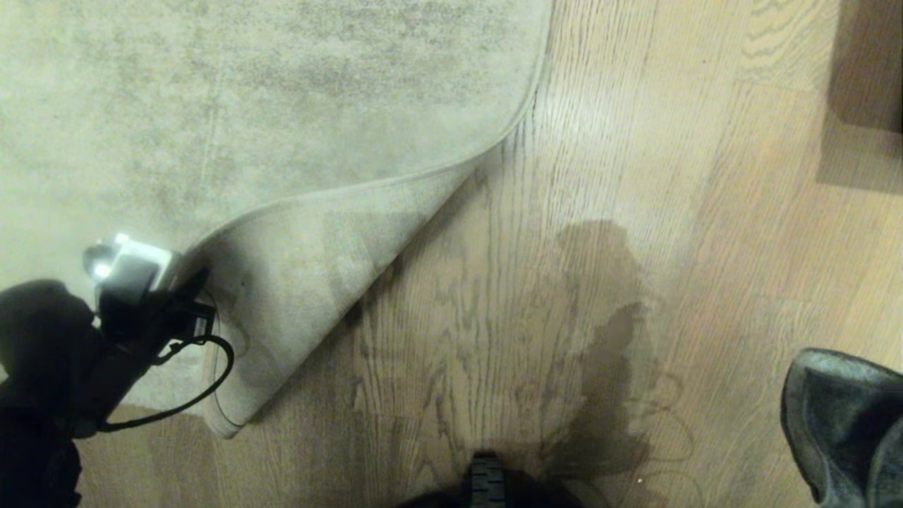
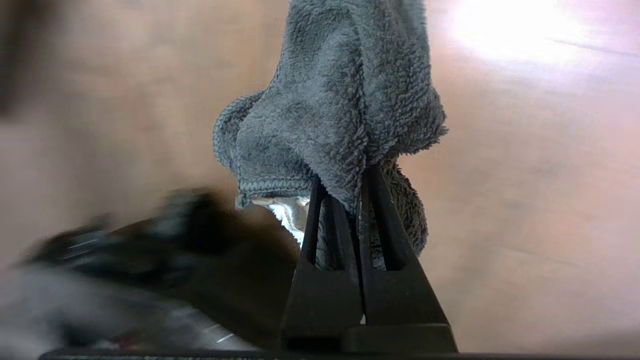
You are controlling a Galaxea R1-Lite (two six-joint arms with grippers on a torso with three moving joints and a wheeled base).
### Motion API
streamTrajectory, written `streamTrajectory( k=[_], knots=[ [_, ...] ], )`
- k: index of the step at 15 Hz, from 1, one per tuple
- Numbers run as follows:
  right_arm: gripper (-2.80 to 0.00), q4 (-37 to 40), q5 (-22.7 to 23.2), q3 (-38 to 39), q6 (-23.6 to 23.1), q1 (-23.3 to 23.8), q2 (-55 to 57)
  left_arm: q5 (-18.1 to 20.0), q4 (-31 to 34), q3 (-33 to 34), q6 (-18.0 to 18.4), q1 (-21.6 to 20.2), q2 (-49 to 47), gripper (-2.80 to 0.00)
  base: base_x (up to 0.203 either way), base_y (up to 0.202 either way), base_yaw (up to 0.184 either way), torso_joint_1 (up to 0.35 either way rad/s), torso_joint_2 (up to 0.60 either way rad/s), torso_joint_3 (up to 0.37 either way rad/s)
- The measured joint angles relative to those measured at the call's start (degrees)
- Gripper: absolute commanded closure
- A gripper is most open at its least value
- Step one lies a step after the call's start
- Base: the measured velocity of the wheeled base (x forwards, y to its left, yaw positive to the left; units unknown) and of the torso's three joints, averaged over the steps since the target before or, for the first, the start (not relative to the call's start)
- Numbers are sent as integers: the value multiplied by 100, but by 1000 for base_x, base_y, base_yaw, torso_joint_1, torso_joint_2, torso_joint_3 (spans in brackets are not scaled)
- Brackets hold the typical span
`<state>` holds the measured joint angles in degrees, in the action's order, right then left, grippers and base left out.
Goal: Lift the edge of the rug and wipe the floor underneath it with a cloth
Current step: Wipe the floor under the carpet with a rag
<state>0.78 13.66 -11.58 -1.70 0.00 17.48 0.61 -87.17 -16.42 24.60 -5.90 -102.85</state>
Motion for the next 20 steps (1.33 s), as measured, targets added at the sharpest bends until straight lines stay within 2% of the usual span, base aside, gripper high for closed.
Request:
streamTrajectory(
  k=[4, 6, 8, 11, 15, 18, 20],
  knots=[
    [0, -395, 1384, -899, 80, -157, 2032, -1, 9, -30, -21, -7, 98, 0, 0, 0, 0, 0, 0, 0],
    [0, -745, 1683, -1180, 93, -535, 2959, -9, 7, -17, -23, -7, 132, 0, 0, 0, 0, 0, 0, 0],
    [0, -1224, 1676, -1421, 108, -1056, 3889, -9, 2, -15, -14, -7, 153, 0, 0, 0, 0, 0, 0, 0],
    [0, -2207, 1303, -1816, 342, -2127, 5401, -17, 0, -35, -7, 0, 161, 0, 0, 0, 0, 0, 0, 0],
    [0, -3813, 262, -2663, 1080, -3817, 7429, -17, -1, -34, -3, 4, 167, 0, 0, 0, 0, 0, 0, 0],
    [0, -4356, -450, -3625, 1452, -4560, 8707, -18, -6, -17, 8, 4, 165, 0, 0, 0, 0, 0, 0, 0],
    [0, -4628, -933, -4209, 1532, -4843, 9447, -25, -6, -13, 14, 6, 165, 0, 0, 0, 0, 0, 0, 0]
  ],
)
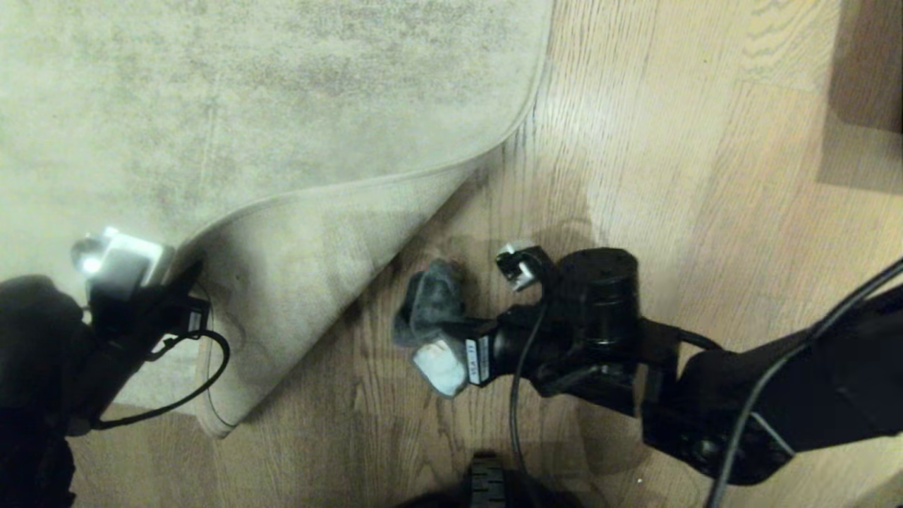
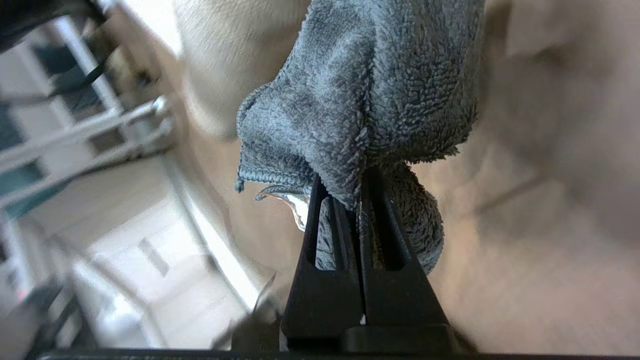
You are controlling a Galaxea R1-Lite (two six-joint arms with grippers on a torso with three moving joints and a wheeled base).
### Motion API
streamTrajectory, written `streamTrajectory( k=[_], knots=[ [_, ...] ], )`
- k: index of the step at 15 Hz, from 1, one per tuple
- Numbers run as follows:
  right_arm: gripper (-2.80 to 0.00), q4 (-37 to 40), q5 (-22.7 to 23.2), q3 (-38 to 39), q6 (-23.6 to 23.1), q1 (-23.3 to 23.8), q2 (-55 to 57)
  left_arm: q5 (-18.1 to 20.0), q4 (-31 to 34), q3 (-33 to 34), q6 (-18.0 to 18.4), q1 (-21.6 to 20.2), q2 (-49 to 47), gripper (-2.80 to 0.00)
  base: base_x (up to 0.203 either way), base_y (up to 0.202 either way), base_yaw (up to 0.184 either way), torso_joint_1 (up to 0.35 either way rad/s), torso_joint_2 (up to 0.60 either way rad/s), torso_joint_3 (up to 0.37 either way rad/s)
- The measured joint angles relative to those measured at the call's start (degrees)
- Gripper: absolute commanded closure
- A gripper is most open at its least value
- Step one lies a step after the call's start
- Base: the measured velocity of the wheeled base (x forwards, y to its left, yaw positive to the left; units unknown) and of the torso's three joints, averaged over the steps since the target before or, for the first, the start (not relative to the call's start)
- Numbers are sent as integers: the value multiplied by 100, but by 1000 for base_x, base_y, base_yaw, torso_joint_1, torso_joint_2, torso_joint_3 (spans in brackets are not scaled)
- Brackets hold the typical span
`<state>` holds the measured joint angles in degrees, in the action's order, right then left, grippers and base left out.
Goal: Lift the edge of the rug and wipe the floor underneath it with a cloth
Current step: Wipe the floor under the carpet with a rag
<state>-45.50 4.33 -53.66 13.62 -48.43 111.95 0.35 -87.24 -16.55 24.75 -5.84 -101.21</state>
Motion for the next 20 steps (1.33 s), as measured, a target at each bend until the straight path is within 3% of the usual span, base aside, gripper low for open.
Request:
streamTrajectory(
  k=[4, 8, 14, 20],
  knots=[
    [0, -1162, -599, -791, 34, -212, 1297, -2, 0, 10, 0, 6, 2, 0, 0, 0, 0, 0, 0, 0],
    [0, -1817, -1356, -1479, 7, -152, 2101, -2, 2, 18, 6, 6, 2, 0, 0, 0, 0, 0, 0, 0],
    [0, -2147, -1412, -1792, -674, 647, 2305, -2, 2, 40, 11, 4, 29, 0, 0, 0, 0, 0, 0, 0],
    [0, -1974, -1426, -1266, -782, 1317, 1361, -1, 2, 46, 11, -2, 29, 0, 0, 0, 0, 0, 0, 0]
  ],
)
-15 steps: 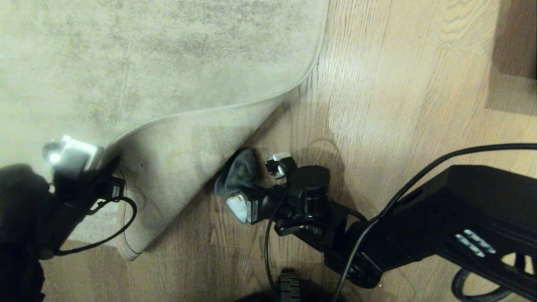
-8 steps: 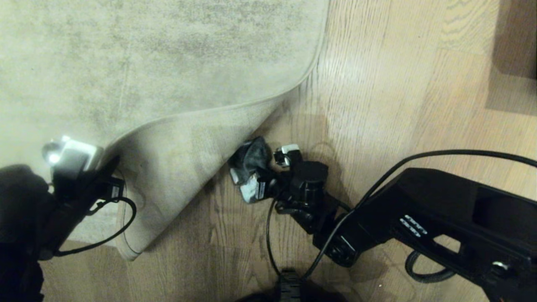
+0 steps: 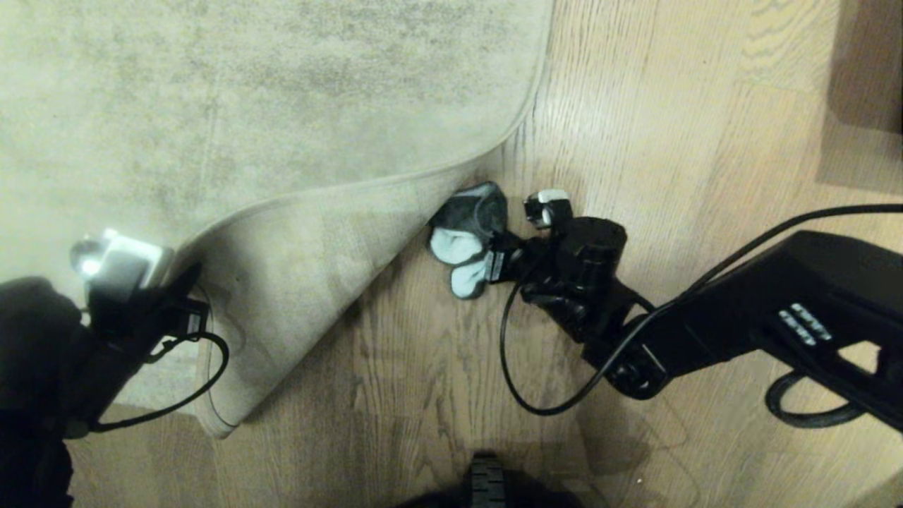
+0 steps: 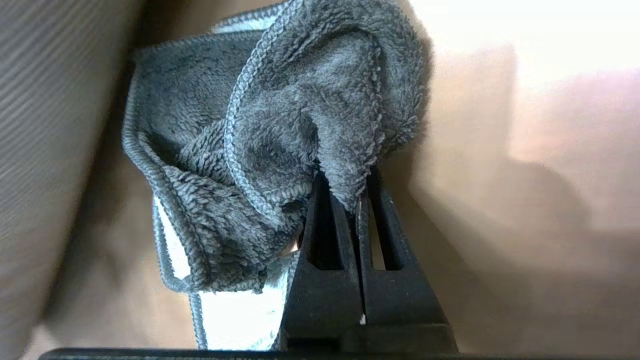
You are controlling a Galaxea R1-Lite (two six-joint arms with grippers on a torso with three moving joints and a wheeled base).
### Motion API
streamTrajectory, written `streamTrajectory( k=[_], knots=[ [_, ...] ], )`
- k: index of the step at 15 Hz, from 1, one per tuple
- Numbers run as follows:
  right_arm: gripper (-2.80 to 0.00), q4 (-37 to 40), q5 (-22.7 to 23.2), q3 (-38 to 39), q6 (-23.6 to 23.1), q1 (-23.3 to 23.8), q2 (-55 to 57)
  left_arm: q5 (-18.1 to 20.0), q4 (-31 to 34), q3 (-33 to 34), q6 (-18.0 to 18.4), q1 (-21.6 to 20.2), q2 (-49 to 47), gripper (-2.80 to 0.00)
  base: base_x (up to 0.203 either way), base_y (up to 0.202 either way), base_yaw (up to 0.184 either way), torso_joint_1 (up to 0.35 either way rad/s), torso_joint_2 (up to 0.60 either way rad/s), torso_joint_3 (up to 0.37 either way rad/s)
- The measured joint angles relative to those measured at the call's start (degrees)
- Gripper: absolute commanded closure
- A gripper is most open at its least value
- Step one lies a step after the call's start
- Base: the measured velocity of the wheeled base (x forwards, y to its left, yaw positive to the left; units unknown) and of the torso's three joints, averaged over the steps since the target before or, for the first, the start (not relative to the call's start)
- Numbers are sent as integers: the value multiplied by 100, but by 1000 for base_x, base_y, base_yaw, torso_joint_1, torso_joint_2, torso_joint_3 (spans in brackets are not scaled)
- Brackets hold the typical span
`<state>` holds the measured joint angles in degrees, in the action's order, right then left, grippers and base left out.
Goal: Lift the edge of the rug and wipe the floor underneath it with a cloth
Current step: Wipe the floor under the carpet with a rag
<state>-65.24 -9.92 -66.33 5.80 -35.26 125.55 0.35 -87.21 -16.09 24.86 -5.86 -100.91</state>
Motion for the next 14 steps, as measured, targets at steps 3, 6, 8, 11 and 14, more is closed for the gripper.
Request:
streamTrajectory(
  k=[3, 6, 8, 11, 14],
  knots=[
    [0, 201, -16, 762, -2, 98, -801, 1, -2, 13, 5, 0, 0, 0, 0, 0, 0, 0, 0, 0],
    [0, 419, 9, 1648, 1, -66, -1690, 5, -3, 120, 5, -2, 26, 0, 0, 0, 0, 0, 0, 0],
    [0, 524, 26, 2211, 28, -541, -2184, 1, -2, 154, 5, -6, 46, 0, 0, 0, 0, 0, 0, 0],
    [0, 521, 22, 2801, 172, -1571, -2553, 1, -1, 166, 7, -9, 61, 0, 0, 0, 0, 0, 0, 0],
    [0, 463, 22, 3056, 340, -2377, -2347, -10, 2, 166, 13, -6, 63, 0, 0, 0, 0, 0, 0, 0]
  ],
)
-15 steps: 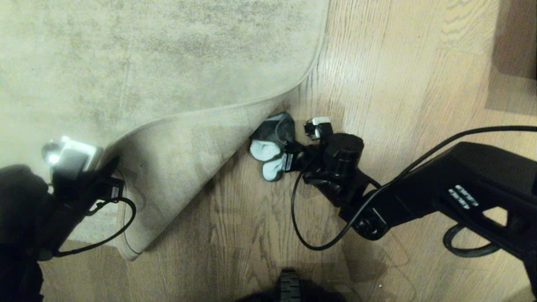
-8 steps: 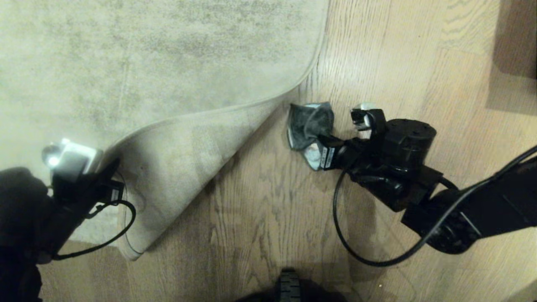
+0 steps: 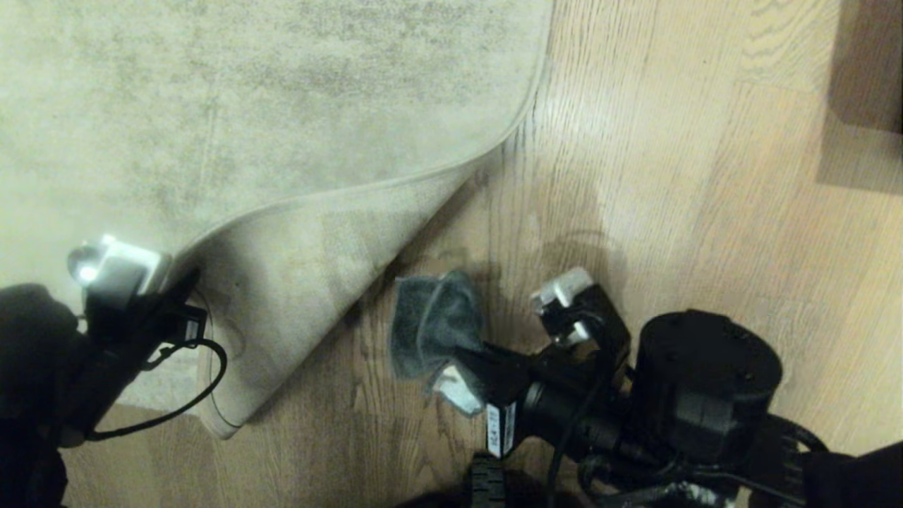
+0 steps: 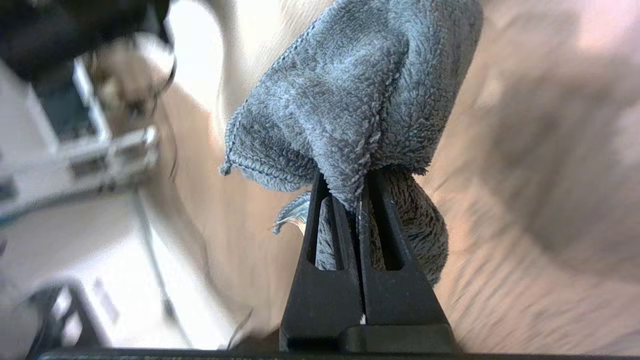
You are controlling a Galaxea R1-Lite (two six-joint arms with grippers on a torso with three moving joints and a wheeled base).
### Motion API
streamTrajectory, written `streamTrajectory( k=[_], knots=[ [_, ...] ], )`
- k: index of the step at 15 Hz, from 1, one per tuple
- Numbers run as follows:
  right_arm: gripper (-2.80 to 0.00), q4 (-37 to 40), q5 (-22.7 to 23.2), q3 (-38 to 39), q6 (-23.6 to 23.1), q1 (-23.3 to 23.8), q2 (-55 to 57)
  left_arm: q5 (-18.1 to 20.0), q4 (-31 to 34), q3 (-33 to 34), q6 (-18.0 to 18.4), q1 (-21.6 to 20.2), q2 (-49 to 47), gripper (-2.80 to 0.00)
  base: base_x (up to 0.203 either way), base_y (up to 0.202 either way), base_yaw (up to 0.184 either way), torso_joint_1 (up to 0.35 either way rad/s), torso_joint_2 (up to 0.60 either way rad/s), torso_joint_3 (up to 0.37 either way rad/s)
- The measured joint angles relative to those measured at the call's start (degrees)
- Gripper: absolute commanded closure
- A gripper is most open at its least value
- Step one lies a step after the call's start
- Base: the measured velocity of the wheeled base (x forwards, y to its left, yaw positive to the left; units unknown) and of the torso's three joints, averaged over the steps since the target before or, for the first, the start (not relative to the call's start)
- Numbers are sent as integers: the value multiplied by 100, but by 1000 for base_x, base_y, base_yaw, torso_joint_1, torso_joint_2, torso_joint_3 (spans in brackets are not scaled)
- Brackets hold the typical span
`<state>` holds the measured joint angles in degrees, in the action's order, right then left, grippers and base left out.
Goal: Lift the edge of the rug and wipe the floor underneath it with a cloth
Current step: Wipe the floor under the carpet with a rag
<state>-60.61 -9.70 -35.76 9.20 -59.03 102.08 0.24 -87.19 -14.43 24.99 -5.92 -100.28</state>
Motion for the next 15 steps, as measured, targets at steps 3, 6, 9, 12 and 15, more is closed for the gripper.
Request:
streamTrajectory(
  k=[3, 6, 9, 12, 15],
  knots=[
    [0, -60, 12, -180, 18, -180, 628, -89, -2, 5, 7, 2, 0, 0, 0, 0, 0, 0, 0, 0],
    [0, -566, 15, -407, 98, -235, 1498, -94, -1, 9, 11, 11, -2, 0, 0, 0, 0, 0, 0, 0],
    [0, -1637, 12, -744, 154, -274, 2515, -88, -7, 79, 22, 15, -7, 0, 0, 0, 0, 0, 0, 0],
    [0, -2400, -36, -1463, 165, -239, 3310, -86, -10, 240, 28, 23, -10, 0, 0, 0, 0, 0, 0, 0],
    [0, -2486, -90, -2121, 138, 68, 3709, -84, -7, 294, 29, 28, -10, 0, 0, 0, 0, 0, 0, 0]
  ],
)
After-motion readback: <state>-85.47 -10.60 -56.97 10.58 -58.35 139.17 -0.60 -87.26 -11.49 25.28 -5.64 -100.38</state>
